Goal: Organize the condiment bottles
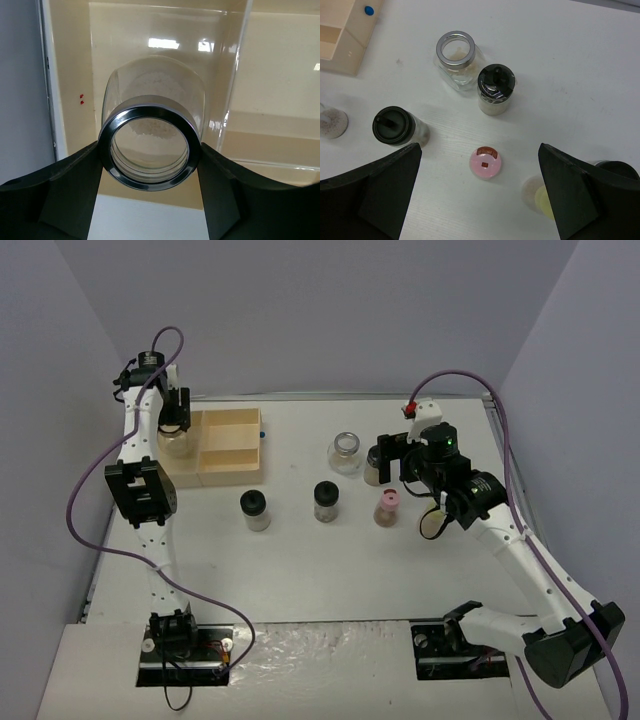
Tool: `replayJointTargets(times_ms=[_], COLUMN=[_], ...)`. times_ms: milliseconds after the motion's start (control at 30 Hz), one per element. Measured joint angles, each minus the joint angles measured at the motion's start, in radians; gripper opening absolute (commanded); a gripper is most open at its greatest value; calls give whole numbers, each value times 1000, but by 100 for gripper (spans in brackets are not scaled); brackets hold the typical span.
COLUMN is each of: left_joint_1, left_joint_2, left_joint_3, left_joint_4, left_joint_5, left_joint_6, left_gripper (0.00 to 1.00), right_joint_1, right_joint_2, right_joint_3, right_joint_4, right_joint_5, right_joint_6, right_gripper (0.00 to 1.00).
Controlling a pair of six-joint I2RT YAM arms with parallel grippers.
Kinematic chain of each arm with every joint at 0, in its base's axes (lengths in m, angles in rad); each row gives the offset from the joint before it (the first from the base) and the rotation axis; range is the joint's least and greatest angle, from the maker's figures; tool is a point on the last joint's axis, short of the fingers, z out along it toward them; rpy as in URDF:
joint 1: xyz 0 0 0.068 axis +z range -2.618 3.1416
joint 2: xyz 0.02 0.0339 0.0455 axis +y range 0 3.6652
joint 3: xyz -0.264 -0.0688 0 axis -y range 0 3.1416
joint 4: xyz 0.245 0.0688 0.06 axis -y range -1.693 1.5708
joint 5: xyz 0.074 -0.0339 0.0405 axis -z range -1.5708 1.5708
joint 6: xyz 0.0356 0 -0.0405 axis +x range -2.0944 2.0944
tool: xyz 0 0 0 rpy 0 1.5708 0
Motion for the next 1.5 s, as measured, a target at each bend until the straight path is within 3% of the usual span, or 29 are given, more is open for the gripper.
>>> replayJointTargets(times_ms=[700,800,967,1100,1200,1500], left_joint_1=[27,27,27,27,27,18], left_joint_2=[118,119,119,119,112,31], left_joint_3=[39,39,39,39,21,-38], left_joint_4=[163,173,174,178,209,213], left_joint_5=[109,117,125,129,134,142], left_joint_6=[35,35,35,35,34,22], left_gripper=[3,16,59,88,96,97], right_joint_1=[0,0,0,0,0,0], right_joint_2=[51,52,54,64,67,63], right_joint_3=[1,1,1,5,7,25], right_joint_4=[0,0,0,0,0,1], right_joint_5=[-7,-8,-10,-19,-26,-38], right_joint_6=[17,23,33,33,34,34], right_gripper=[100,100,100,100,100,100])
